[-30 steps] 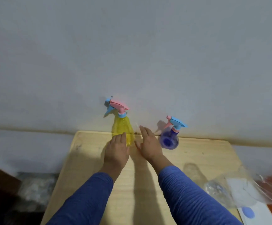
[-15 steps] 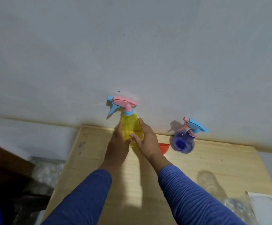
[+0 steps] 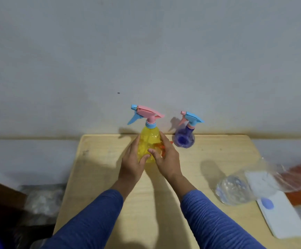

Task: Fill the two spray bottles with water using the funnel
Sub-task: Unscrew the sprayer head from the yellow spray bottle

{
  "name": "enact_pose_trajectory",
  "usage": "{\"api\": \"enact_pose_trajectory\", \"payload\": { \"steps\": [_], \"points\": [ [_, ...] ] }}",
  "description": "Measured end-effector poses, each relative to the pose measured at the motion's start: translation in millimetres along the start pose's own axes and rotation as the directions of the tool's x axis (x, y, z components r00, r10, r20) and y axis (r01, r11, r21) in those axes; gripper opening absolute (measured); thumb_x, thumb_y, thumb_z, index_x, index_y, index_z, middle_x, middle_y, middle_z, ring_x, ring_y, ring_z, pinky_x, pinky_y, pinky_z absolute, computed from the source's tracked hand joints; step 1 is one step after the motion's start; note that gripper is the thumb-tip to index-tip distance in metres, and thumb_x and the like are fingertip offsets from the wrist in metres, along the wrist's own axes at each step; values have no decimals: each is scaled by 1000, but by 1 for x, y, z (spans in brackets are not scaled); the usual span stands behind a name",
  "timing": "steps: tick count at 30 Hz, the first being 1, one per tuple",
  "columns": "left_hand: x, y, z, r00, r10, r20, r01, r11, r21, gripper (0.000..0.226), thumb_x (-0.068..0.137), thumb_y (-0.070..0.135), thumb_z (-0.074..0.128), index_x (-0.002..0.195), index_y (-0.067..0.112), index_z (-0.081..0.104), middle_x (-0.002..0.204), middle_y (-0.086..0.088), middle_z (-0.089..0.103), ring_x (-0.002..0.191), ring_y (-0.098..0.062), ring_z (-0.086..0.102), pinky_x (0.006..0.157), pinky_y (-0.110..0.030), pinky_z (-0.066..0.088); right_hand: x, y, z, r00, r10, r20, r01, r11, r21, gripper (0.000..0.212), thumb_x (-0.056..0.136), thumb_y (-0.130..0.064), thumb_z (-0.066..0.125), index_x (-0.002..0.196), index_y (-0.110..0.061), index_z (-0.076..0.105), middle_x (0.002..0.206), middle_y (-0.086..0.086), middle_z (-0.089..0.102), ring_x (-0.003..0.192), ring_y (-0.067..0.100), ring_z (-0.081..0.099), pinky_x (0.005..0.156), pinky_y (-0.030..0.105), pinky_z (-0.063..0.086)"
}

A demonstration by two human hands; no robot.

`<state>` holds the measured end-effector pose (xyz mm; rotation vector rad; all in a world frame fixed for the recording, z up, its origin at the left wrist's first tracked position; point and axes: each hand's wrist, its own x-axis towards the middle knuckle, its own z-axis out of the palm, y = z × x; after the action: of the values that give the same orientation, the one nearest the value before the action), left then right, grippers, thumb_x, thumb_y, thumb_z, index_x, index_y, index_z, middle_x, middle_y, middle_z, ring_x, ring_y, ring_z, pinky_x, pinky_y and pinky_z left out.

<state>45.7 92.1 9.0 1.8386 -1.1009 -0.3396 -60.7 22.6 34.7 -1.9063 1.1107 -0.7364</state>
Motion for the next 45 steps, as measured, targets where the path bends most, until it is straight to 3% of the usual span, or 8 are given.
{"api": "enact_pose_trajectory", "payload": {
  "steps": [6,13,17,20,31,35,41,45],
  "points": [
    [-68,27,21,993,37,114,-38,999,3,72,85,16,68,146,19,31,145,-2,44,133,-18,42,98,-11,24,-81,23,-31,990,70,-125,-65,997,41,62,81,-26,69,136,-24,42,134,-4,54,121,13,52,101,40,45],
    [-148,38,55,993,32,115,-32,999,-1,69,83,17,70,143,16,36,141,-2,48,129,-17,46,98,-10,26,-150,62,-68,992,107,-67,-101,991,88,62,80,-16,72,134,-20,43,126,-10,53,113,7,54,99,34,47],
    [-183,44,79,998,59,15,-59,998,-4,71,78,11,74,140,6,40,135,-11,53,124,-22,50,102,-26,39,-168,83,-83,996,80,-34,-77,992,98,60,78,-13,72,131,-21,44,127,-7,55,114,4,54,99,36,48],
    [-193,51,92,994,70,-86,-71,998,-2,70,76,13,72,137,3,41,132,-16,54,121,-19,48,102,-23,36,-172,95,-90,999,45,-9,-44,993,109,60,77,-18,72,130,-19,45,127,-6,55,114,4,54,98,38,48],
    [-187,74,104,974,-196,-116,169,964,-206,82,69,21,82,140,17,41,138,-2,52,124,-12,48,102,-24,40,-155,52,-118,945,-270,-184,300,940,161,80,72,-17,80,134,-43,34,117,-13,50,105,-3,53,87,18,47],
    [-185,75,105,958,-262,-114,215,924,-318,74,69,16,82,135,22,48,129,3,58,113,-7,54,86,-3,39,-140,45,-121,897,-424,-125,436,896,82,68,72,-10,78,129,-31,48,105,-17,53,95,-1,54,80,25,50],
    [-174,57,93,979,-204,28,200,914,-352,71,66,33,84,127,39,50,122,11,62,115,-5,56,101,-31,45,-113,53,-142,833,-548,78,544,836,68,57,73,-17,79,125,-19,56,111,-6,62,95,15,60,78,36,53],
    [-169,49,88,977,-180,114,210,905,-371,67,59,48,79,118,56,49,122,15,61,115,-3,56,102,-35,46,-105,54,-142,798,-591,121,582,807,100,61,69,-15,82,122,-20,54,117,-24,55,104,2,57,88,23,48]
  ]
}}
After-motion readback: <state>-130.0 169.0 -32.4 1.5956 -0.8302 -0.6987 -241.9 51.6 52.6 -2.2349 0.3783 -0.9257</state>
